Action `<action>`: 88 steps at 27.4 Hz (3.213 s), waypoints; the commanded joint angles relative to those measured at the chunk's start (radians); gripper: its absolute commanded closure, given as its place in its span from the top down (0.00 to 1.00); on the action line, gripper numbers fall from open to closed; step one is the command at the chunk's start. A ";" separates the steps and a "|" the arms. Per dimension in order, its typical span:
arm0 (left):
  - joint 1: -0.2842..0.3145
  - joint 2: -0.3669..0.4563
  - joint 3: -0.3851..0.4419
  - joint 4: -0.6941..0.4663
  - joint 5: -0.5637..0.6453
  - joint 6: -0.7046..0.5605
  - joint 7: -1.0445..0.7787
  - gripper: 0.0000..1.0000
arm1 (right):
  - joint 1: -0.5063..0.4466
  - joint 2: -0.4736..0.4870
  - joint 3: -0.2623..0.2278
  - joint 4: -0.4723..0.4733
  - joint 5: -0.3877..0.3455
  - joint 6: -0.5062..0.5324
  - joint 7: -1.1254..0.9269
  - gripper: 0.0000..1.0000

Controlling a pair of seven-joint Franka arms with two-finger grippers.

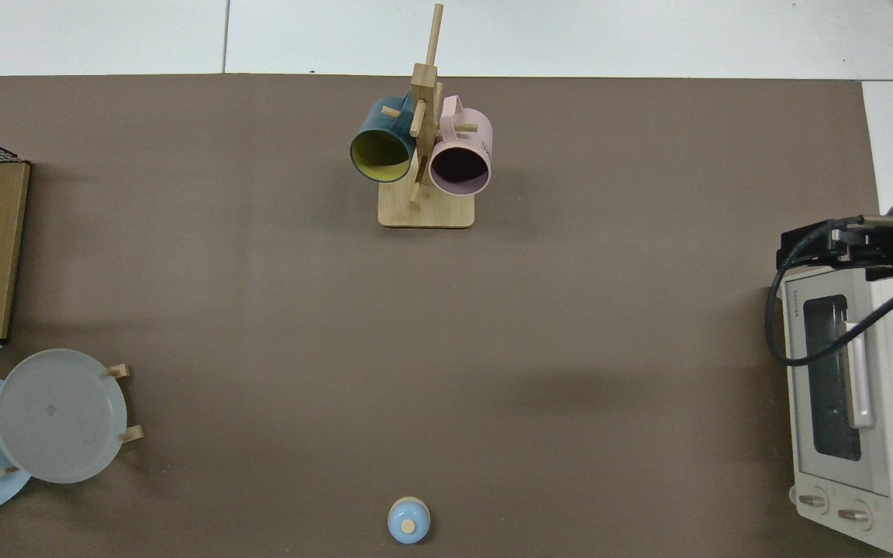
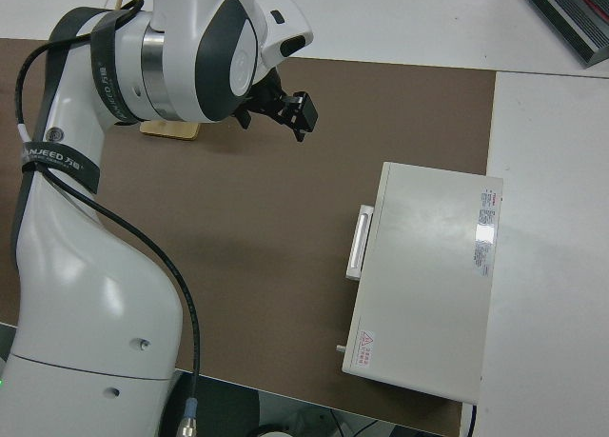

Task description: Put markers into pen holder

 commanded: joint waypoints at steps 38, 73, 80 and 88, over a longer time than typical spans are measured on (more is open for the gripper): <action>-0.171 -0.039 -0.234 0.084 -0.583 -0.603 -1.366 1.00 | -0.010 -0.008 0.005 -0.003 -0.006 -0.014 -0.022 1.00; -0.502 -0.100 -0.009 0.102 -0.700 -0.709 -2.308 1.00 | -0.010 -0.008 0.005 -0.003 -0.006 -0.014 -0.022 1.00; -0.587 -0.109 0.068 0.097 -0.702 -0.707 -2.304 1.00 | -0.010 -0.008 0.005 -0.003 -0.006 -0.014 -0.022 1.00; -0.625 -0.114 0.100 0.091 -0.705 -0.701 -2.297 1.00 | -0.010 -0.008 0.005 -0.003 -0.006 -0.014 -0.022 1.00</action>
